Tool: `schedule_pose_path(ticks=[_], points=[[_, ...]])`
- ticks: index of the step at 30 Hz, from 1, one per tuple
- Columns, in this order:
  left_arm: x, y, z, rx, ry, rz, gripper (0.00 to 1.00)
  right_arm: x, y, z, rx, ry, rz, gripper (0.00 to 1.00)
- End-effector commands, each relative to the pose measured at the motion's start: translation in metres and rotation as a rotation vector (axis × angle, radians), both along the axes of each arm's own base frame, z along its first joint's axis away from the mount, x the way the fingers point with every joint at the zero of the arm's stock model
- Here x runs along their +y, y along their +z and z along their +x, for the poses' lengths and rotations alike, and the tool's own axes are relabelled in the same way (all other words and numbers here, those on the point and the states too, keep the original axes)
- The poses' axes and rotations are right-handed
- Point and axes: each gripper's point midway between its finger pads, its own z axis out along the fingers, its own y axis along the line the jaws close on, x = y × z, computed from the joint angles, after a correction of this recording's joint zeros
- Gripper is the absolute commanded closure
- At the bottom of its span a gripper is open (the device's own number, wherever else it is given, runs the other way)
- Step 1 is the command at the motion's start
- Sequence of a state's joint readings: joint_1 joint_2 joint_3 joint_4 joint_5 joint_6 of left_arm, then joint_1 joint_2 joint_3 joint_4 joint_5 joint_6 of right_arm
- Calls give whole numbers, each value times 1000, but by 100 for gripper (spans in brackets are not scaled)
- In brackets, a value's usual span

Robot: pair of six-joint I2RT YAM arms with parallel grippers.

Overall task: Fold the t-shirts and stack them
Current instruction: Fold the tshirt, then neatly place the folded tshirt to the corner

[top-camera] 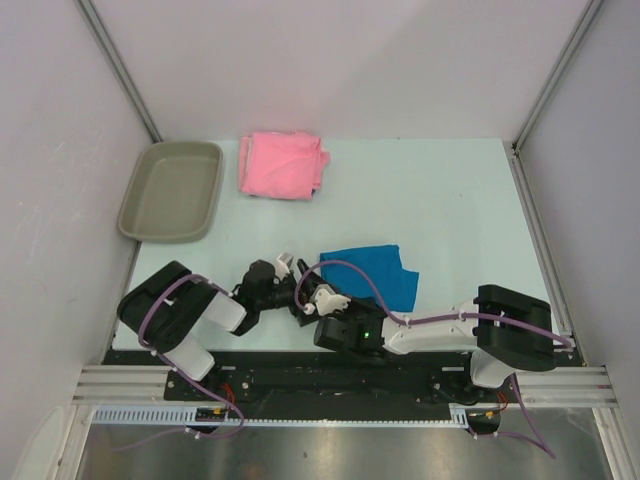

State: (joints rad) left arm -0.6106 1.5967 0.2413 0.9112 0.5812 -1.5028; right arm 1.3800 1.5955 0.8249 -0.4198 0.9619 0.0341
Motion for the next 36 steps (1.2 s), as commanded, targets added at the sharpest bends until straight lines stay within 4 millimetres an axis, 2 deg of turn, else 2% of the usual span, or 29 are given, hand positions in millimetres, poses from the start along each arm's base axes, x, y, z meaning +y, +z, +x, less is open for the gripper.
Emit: schedule_pose_path(ticks=[1, 3, 5, 6, 15, 24, 26, 27, 29, 30, 32, 33, 34, 35, 36], points=[[-18, 14, 16, -40, -17, -35, 0, 0, 13, -1, -47, -22, 45, 100], [-22, 14, 22, -44, -24, -26, 0, 0, 14, -2, -54, -22, 48, 100], [-24, 0, 26, -9, -27, 17, 0, 1, 17, -4, -59, -18, 62, 100], [-26, -1, 29, -15, -29, 23, 0, 0, 18, -5, -58, -17, 58, 100], [-31, -19, 32, 18, -43, 55, 0, 2, 24, -12, -72, -4, 76, 100], [-46, -20, 35, 3, -80, 49, 0, 7, 25, -21, -74, 13, 99, 100], [-46, -22, 36, 7, -75, 56, 9, 8, 26, -23, -79, 18, 101, 100], [-48, -21, 38, -3, -80, 58, 19, 8, 25, -24, -76, 17, 105, 100], [-48, -27, 39, 10, -82, 73, 30, 8, 26, -25, -80, 18, 109, 100], [-49, -27, 40, 6, -87, 73, 47, 9, 27, -25, -79, 22, 111, 100], [-52, -28, 40, 4, -100, 63, 67, 9, 28, -26, -81, 19, 119, 100], [-55, -26, 42, -13, -113, 62, 87, 10, 30, -26, -80, 12, 129, 100], [-55, -28, 42, -5, -121, 71, 96, 10, 30, -26, -78, 4, 139, 100], [-55, -30, 44, -17, -130, 82, 100, 9, 29, -27, -77, 1, 132, 90], [-58, -26, 49, -38, -130, 80, 100, 10, 29, -27, -80, -4, 135, 86]])
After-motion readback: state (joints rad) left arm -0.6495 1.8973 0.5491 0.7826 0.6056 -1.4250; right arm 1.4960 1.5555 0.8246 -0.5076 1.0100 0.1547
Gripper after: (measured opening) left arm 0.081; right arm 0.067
